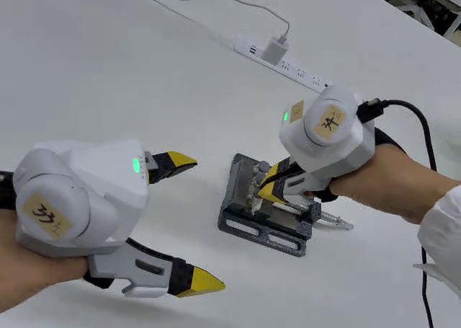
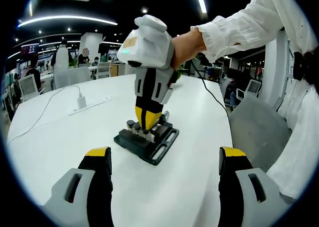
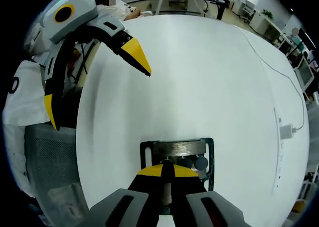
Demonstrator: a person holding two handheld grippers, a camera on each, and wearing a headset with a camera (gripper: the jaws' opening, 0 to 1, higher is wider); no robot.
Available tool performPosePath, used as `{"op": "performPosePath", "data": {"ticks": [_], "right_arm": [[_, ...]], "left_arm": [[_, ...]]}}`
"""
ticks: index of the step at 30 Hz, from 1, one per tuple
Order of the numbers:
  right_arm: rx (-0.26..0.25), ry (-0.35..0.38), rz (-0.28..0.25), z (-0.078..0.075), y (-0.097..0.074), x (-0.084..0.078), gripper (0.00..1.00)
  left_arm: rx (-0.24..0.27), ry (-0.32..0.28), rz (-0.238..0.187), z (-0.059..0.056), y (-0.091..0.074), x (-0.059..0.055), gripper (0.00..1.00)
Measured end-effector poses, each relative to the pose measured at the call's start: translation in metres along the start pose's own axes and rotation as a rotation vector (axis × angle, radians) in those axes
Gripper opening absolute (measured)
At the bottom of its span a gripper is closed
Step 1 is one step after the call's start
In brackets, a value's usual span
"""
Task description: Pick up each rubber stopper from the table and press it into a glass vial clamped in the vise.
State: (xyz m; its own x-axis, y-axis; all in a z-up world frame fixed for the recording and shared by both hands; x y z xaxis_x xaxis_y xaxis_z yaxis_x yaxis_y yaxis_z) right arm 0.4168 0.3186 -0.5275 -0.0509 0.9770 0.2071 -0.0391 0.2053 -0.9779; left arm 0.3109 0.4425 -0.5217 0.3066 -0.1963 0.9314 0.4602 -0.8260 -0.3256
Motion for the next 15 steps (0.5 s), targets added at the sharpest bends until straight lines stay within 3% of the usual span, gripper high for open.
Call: {"op": "performPosePath", "data": {"ticks": [5,11,15], "right_arm": [[-0.012,-0.035,0.039,0.0022,0.0011,0.0036,0.00],[-0.012,-0.014,0.037,0.0021,0.0012,0.0022,0.00],[-0.045,-0.028,0.026,0.0062,0.0015,0.0006,0.00]], "left_arm": [[0.005,-0.003,-0.005,0.0015,-0.0004,0.0006,0.87],[0.010,-0.002,-0.007,0.0030,-0.0010,0.0018,0.87],[0.015,-0.002,-0.010,0.0037,-0.0013,0.0029,0.87]]}}
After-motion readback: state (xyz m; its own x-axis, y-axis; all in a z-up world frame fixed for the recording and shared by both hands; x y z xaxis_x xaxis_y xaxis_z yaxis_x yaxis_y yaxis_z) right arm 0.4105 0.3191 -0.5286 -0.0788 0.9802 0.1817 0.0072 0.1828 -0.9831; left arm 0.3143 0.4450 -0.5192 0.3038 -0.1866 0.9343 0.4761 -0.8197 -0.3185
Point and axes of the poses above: the centre of the closed fingertips' face, and the gripper's own axes: y roughly forward along the fingers, z roughly to its left, x roughly out of its top, the point moved 7 cm from there along -y, roughly backward along the fingers, and after that the axes turned 2 degrees about -y, right-handed, at the moved point
